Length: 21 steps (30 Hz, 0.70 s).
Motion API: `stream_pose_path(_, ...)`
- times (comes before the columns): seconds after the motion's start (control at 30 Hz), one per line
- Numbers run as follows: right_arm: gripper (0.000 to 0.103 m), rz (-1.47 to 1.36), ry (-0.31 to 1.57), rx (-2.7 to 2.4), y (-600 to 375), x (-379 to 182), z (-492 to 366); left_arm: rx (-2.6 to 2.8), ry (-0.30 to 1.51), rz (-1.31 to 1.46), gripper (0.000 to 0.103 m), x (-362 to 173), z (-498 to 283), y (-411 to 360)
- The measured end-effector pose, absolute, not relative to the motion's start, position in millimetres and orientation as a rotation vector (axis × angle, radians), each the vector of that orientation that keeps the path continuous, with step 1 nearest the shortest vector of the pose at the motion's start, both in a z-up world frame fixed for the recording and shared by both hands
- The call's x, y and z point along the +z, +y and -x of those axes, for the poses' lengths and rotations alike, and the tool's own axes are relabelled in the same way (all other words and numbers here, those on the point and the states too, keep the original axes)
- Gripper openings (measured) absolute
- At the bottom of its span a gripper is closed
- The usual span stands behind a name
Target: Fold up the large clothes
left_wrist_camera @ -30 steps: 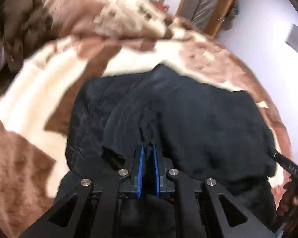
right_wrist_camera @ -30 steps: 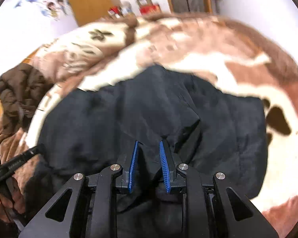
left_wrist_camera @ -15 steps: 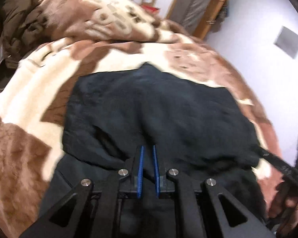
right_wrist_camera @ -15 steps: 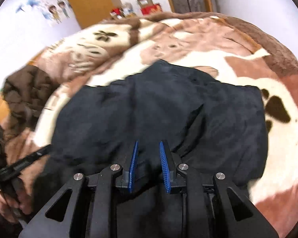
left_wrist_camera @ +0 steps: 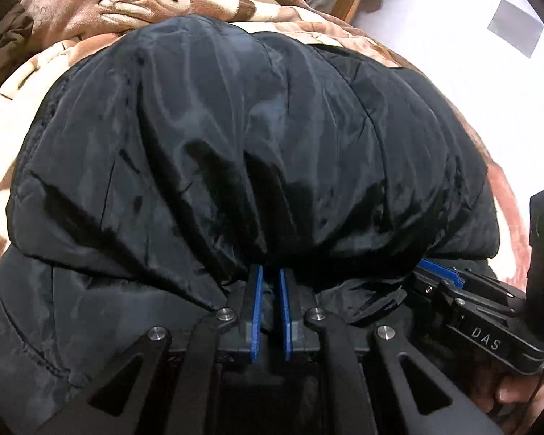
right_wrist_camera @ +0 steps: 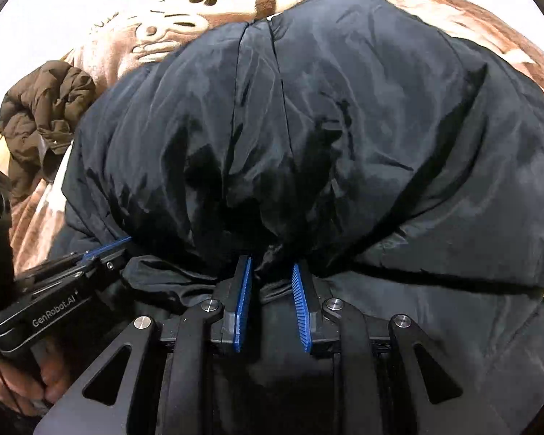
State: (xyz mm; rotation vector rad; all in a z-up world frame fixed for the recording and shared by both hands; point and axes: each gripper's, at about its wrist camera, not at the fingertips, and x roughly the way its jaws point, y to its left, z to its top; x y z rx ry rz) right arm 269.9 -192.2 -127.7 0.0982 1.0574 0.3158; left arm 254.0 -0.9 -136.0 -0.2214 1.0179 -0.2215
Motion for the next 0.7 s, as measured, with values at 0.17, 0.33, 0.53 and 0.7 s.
stream_pose_path(0.17,0.023,-0.081,1.05,0.309,-188.4,-129.0,-269.5,-0.211,1.014,0.222,0.01,-137.8,-257.8,-3.6)
stream_pose_path(0.33,0.023,-0.097,1.056,0.307,-190.8,-111.1,-265.0,-0.2,1.02,0.19,0.01,-123.0,-253.2,-3.9)
stream_pose_path(0.53,0.025,-0.118,0.97,0.311,-201.8,-65.6,-218.1,-0.196,0.956,0.172,0.01,-78.3,-211.6,-6.7)
stream_pose_path(0.7,0.032,-0.13,0.916,0.323,-215.3,-35.6,-169.7,-0.182,0.917,0.187,0.01,-54.8,-162.3,11.6)
